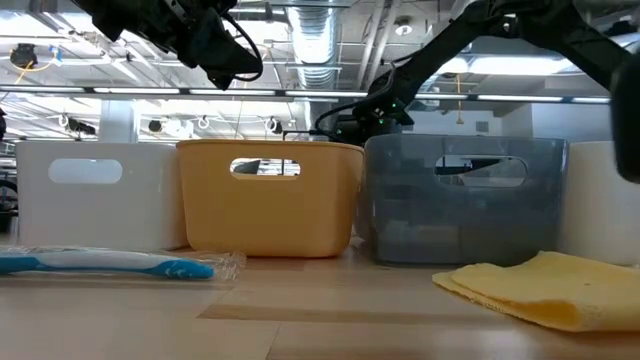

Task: Pick & Place Toothbrushes
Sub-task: Put the green toothbrush into the yellow bin

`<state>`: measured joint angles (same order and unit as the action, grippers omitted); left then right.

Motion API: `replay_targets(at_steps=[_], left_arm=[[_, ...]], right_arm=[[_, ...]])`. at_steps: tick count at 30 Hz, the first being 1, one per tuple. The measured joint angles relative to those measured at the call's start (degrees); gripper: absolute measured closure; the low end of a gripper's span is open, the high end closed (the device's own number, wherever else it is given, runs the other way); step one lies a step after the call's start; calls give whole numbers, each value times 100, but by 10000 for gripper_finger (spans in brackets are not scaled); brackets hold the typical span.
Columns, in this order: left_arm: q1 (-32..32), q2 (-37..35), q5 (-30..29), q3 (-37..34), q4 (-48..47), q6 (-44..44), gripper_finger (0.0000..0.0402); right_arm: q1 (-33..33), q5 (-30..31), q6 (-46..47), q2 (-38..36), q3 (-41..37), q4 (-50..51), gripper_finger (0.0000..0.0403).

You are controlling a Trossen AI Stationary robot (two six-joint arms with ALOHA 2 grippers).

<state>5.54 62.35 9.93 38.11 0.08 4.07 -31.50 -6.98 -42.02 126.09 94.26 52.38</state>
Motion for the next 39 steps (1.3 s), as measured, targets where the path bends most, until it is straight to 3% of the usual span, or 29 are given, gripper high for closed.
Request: replay_targets(at_steps=[22, 39], left_arm=[[0, 0, 0, -2, -2, 5, 400], [0, 0, 0, -2, -6, 12, 400]], right_arm=[[229, 106, -57, 30, 194, 24, 246], [257, 107, -158, 30, 407, 63, 287]])
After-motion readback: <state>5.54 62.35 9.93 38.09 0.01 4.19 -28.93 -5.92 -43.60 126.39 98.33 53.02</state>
